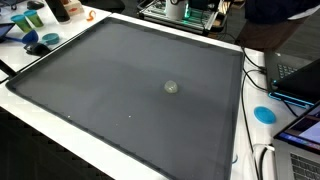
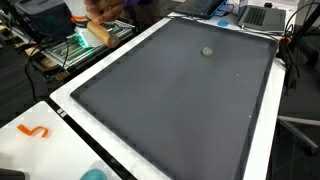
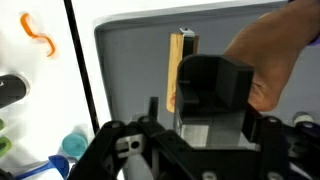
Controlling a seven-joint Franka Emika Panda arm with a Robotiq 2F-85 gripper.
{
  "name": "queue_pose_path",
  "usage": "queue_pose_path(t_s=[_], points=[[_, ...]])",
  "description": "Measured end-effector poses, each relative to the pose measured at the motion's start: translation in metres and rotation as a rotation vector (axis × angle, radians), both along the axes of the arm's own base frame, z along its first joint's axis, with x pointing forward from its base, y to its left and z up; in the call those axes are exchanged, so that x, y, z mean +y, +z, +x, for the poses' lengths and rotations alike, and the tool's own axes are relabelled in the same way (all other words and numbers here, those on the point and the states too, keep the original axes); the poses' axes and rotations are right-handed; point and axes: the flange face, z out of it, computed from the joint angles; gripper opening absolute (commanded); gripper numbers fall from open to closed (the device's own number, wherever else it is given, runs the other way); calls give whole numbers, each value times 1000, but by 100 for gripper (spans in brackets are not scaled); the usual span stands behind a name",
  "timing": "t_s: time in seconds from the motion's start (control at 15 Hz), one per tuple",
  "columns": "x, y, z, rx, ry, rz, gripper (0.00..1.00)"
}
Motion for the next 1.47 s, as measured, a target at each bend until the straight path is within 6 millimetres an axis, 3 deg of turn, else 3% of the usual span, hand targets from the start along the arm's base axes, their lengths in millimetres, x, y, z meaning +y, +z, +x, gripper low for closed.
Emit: queue_pose_path(t_s=[0.2, 0.47, 0.53, 1.47], points=[[2, -1, 1, 1, 4, -1, 23], [3, -1, 3, 1, 11, -3, 23], [4, -2, 3, 1, 13, -4, 48], [5, -8, 8, 8, 21, -4, 48]])
